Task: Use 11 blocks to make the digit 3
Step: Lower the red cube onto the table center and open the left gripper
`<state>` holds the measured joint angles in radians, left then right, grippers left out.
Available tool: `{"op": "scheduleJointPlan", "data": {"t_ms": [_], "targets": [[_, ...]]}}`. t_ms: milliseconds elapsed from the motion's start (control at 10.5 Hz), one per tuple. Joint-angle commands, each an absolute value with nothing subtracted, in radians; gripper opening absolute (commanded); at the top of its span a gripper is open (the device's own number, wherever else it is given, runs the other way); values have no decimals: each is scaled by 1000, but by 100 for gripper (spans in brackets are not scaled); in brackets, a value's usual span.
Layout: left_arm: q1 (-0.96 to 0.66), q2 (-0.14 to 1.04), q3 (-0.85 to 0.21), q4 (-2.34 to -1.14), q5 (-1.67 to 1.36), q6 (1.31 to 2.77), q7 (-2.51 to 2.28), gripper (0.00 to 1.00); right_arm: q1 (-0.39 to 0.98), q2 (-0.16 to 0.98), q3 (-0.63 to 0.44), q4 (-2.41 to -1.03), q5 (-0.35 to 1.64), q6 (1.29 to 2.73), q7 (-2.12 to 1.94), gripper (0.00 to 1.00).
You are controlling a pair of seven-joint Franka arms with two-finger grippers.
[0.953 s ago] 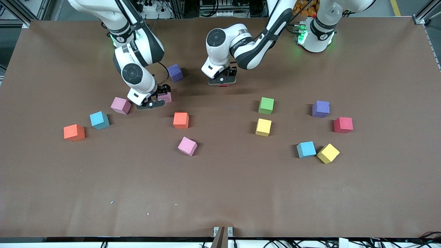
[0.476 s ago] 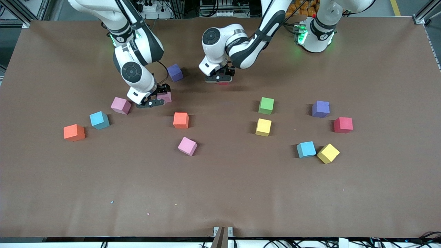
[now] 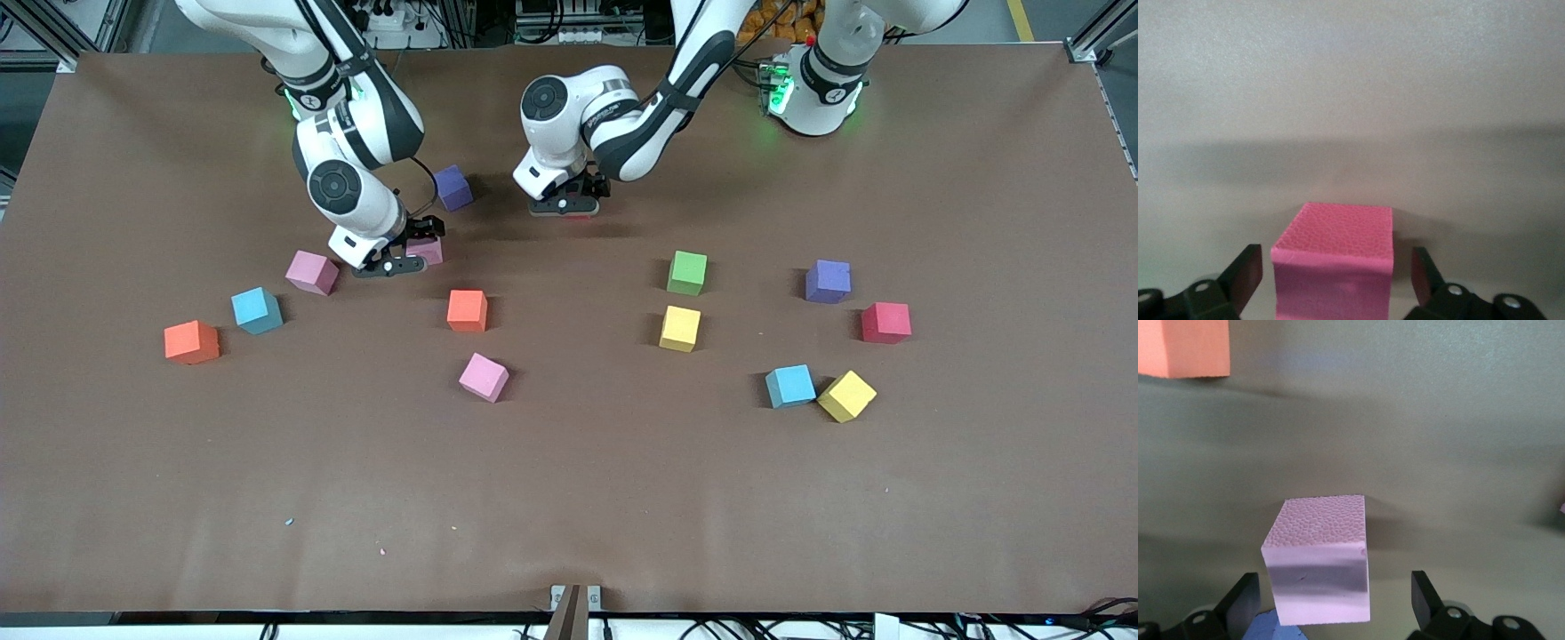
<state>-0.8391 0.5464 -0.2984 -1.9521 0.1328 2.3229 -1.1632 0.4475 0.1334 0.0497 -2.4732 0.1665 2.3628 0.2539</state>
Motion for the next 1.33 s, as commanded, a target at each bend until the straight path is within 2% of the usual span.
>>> {"op": "scheduleJointPlan", "data": {"t_ms": [0,476,572,667,858,953,1048,1239], "targets": [[-839,539,-298,-1924,147,2258,-1184,100,449,121,60,-2497,190,2398,236,100],[-827,419,-295,-1916,109,2172,-1292,100,478,185,63,-2502,192,2445,235,100],[-799,382,-293,-1916,103,2139,-1293,100,480,184,63,-2502,192,2444,236,93],[-766,349,-293,-1917,71,2105,-1319,100,480,186,63,-2500,193,2444,236,78],[-685,301,-291,-1917,46,2028,-1405,100,479,186,63,-2497,195,2445,236,25],[-633,275,-290,-1916,46,2010,-1387,100,480,186,66,-2493,210,2444,239,4],[-570,259,-291,-1890,46,2006,-1393,100,482,184,80,-2490,228,2442,238,0],[-473,291,-291,-1821,48,1956,-1285,100,479,166,121,-2474,229,2428,235,0]]}}
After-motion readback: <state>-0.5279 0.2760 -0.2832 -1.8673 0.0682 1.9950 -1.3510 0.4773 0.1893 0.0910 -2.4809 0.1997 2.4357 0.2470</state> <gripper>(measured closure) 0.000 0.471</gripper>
